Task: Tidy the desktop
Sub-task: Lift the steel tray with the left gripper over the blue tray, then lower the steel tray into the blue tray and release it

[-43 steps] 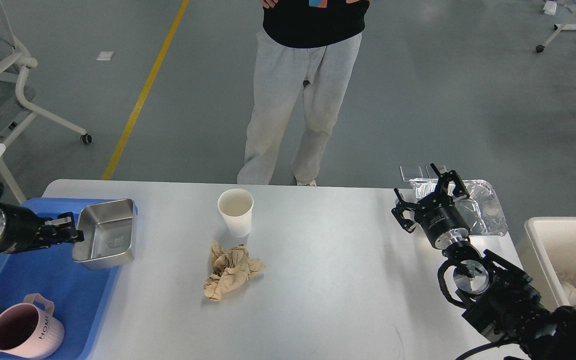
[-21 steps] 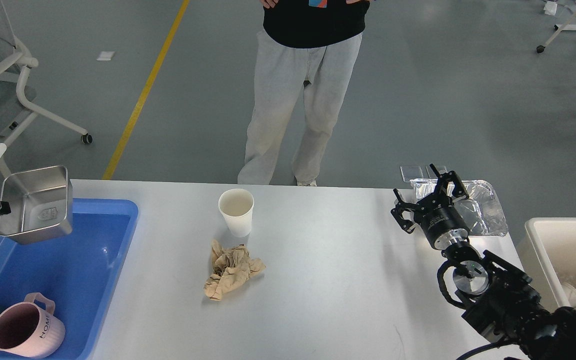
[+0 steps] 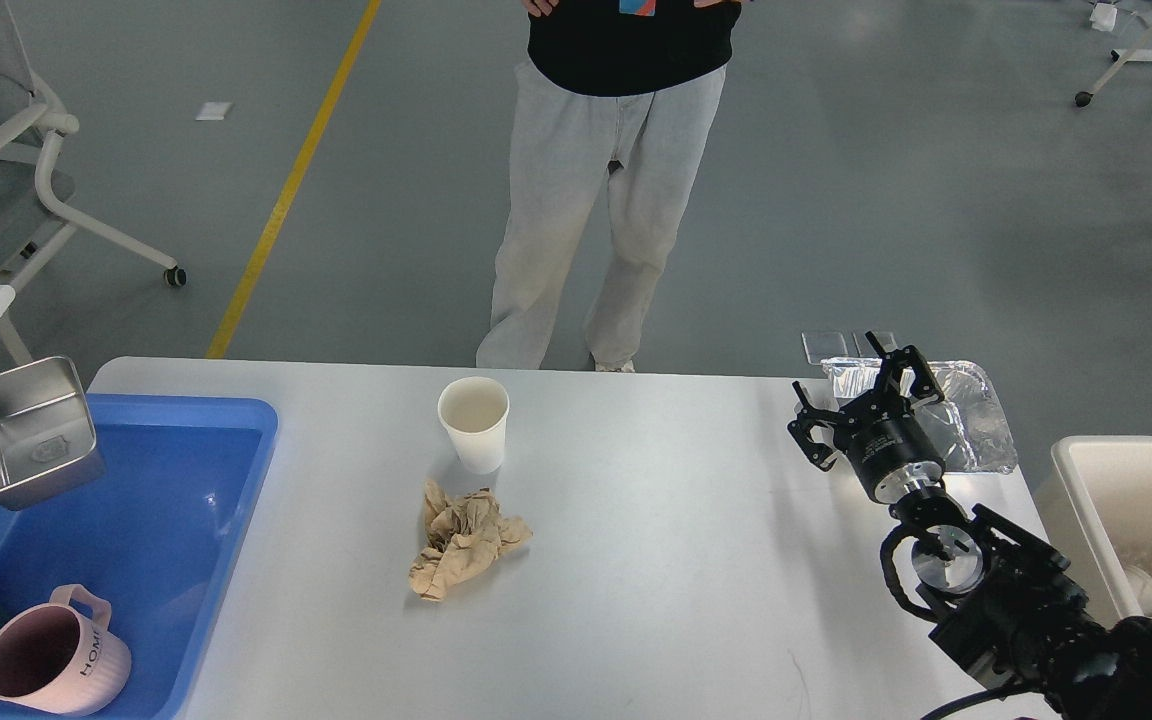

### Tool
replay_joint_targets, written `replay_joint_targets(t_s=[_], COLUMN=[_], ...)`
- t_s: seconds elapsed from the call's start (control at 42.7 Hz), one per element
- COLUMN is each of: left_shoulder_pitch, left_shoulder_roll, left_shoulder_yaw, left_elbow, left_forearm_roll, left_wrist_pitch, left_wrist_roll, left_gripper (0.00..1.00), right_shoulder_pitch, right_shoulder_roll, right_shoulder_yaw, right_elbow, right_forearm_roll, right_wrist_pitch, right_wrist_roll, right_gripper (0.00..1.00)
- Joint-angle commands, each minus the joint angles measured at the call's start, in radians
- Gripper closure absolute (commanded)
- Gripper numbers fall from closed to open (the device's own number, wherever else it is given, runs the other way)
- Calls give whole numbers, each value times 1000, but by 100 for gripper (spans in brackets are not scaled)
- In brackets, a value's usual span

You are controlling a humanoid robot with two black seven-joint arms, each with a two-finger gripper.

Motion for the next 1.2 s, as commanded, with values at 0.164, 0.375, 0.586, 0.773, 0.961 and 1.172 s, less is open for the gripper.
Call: replay_joint_targets(t_s=[0.164,0.375,0.586,0.773,0.961,1.172], left_shoulder_pitch=[0,0,0,0,3,3], left_shoulder_roll=[-144,-215,-256,-289,-324,-324], left_shoulder_yaw=[76,76,74,73,79,77], left_elbow=[80,157,197,219,242,240], left_forearm_roll=[-11,-17,-19,-19,-19,-49], left_wrist_pitch=[152,203,211,221,261,263], left_wrist_roll=[4,1,-10,-11,-11,-13], left_gripper=[100,100,100,100,95,74], right_shoulder_pitch=[-5,-7,-7,-5,-5,-5], right_shoulder_roll=[-2,-22,-23,-25,-25,-25], right_shoulder_yaw=[-1,0,-1,0,-1,-2], right_elbow=[-1,0,0,-1,-1,-1], right_forearm_roll=[0,0,0,0,0,0], right_wrist_pitch=[0,0,0,1,1,1], right_wrist_roll=[0,0,0,0,0,0], right_gripper=[0,0,0,0,0,0])
